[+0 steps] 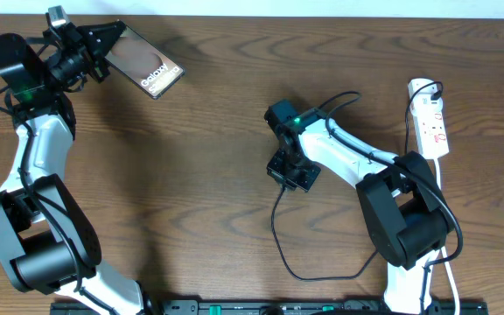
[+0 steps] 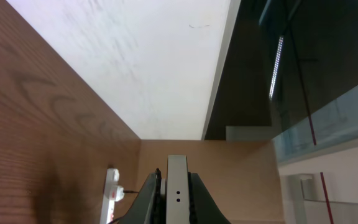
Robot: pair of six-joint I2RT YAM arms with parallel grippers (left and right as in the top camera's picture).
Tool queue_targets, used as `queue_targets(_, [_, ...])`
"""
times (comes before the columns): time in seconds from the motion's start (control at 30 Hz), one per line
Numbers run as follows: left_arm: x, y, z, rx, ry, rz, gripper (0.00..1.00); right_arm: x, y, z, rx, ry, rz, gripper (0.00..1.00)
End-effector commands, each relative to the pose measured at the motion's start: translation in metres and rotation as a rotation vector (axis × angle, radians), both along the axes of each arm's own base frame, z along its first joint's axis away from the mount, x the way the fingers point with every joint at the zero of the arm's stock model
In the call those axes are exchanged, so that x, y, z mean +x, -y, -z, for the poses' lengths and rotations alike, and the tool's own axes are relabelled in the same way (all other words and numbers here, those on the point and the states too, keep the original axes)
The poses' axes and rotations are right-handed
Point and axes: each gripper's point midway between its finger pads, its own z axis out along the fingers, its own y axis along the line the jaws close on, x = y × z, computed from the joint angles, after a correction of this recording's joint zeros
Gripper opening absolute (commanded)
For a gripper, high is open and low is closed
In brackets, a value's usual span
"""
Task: Plug charger to phone and switch on socket
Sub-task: 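Close the right gripper on the cable connector, then lift the cable connector with the right gripper toward the phone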
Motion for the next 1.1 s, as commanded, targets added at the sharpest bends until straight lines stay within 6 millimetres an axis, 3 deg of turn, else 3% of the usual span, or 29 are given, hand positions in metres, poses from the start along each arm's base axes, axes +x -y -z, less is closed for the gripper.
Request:
queue_targets(0.0, [-0.007,0.000,-0.011,0.016,0.035,0.014,0.07,0.003,0.004,0.006,-0.018,0.000,0.009,0.01])
queue_targets(0.4, [-0.007,0.000,-0.011,0.016,0.035,0.016,0.07,0.011,0.001,0.005,0.014,0.026,0.000,0.01])
queue_targets(0.47, [-0.007,0.000,-0.011,0.016,0.035,0.016,0.07,0.016,-0.007,0.003,0.077,0.036,-0.031,0.01])
queue_targets(0.6, [-0.007,0.000,-0.011,0.016,0.035,0.016,0.07,0.031,-0.044,-0.013,0.355,0.079,-0.144,0.01])
queue_targets(0.73, [-0.007,0.000,-0.011,0.019,0.038,0.017,0.07,0.045,-0.089,-0.057,0.765,0.172,-0.313,0.01])
queue_targets(0.83, [-0.007,0.001,-0.011,0.029,0.048,0.019,0.07,0.046,-0.114,-0.113,1.138,0.291,-0.505,0.01])
queue_targets(0.97, [-0.007,0.001,-0.011,0.029,0.049,0.020,0.07,0.032,-0.119,-0.178,1.519,0.427,-0.763,0.01])
queue_targets(1.07, [-0.008,0.002,-0.011,0.033,0.052,0.028,0.07,0.030,-0.122,-0.192,1.577,0.506,-0.866,0.01])
